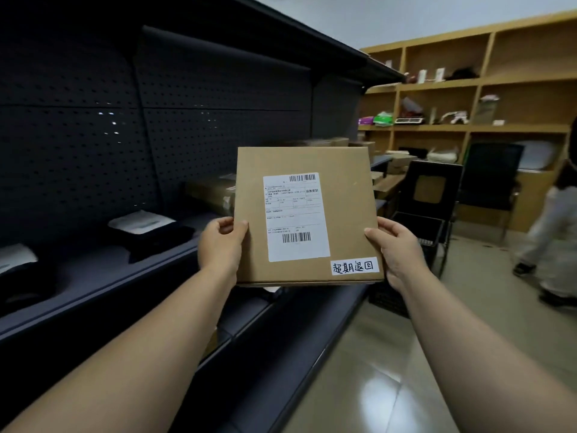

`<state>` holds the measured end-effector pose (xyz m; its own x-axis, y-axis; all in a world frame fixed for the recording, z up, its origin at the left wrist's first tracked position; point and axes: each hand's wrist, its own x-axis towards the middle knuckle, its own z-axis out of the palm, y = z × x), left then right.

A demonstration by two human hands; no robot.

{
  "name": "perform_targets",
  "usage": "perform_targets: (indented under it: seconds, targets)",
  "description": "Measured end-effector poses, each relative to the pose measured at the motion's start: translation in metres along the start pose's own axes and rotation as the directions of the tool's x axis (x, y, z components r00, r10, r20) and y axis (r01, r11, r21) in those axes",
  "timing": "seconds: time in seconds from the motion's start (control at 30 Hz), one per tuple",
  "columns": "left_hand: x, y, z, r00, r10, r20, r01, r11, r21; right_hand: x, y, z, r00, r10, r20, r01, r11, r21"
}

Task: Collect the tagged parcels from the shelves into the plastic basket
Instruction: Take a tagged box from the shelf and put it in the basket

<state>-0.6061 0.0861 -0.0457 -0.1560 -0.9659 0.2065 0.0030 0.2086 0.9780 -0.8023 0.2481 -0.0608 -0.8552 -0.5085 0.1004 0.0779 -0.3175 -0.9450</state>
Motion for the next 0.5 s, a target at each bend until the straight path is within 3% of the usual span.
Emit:
perform_targets:
  seconds: [0.17,0.5]
  targets:
    - [-0.008,-0.011,0.09,0.985,-0.069,0.161,0.075,0.997,-0.03,0.033,-0.009,-0.073,0.996,0.02,-0.09,-0.024,0.999,-0.043]
    - [-0.019,-0.032,0.231,0.912,-0.073,0.403,0.069,0.997,0.024,0.079,0.001,-0.179,0.943,0.067,-0.325,-0.094,0.993,-0.069]
